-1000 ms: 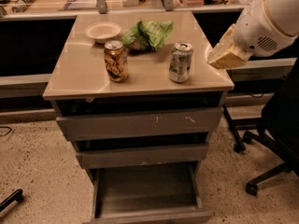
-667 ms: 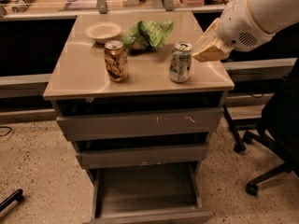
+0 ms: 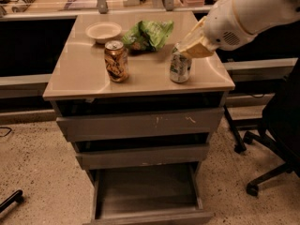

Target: Place orange can into bottom drawer

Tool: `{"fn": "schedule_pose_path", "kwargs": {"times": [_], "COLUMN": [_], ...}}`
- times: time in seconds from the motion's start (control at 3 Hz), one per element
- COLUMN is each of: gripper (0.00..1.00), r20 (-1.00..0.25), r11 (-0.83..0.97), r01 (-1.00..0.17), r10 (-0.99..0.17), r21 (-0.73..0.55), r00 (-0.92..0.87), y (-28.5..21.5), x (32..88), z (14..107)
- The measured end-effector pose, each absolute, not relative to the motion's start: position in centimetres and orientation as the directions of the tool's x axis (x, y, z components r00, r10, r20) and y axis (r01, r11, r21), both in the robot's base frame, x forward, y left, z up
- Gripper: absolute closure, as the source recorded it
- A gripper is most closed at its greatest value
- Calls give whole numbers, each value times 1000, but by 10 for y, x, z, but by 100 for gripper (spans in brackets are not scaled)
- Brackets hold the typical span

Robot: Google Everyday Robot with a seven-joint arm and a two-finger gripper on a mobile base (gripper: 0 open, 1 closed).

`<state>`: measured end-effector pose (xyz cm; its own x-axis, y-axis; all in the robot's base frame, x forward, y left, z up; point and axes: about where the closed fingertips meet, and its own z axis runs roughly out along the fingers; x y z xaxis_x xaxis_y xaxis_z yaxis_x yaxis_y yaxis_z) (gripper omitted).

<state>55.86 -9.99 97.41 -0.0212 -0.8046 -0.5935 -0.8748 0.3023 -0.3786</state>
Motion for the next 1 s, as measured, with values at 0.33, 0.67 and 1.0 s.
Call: {"fn": "schedule_pose_path", "kwargs": {"times": [0.33,0.67,1.0], "gripper": [100,81,58], "r20": [-670,-704,-711], "r11": [304,275,236], "r01": [-876,-889,-907], "r10": [-742,-706,-697], "r21": [-375,-365,-348], "r00": [29,71,91], "y": [-52,-11,21], "x": [586,605,617], "z": [979,986,987]}}
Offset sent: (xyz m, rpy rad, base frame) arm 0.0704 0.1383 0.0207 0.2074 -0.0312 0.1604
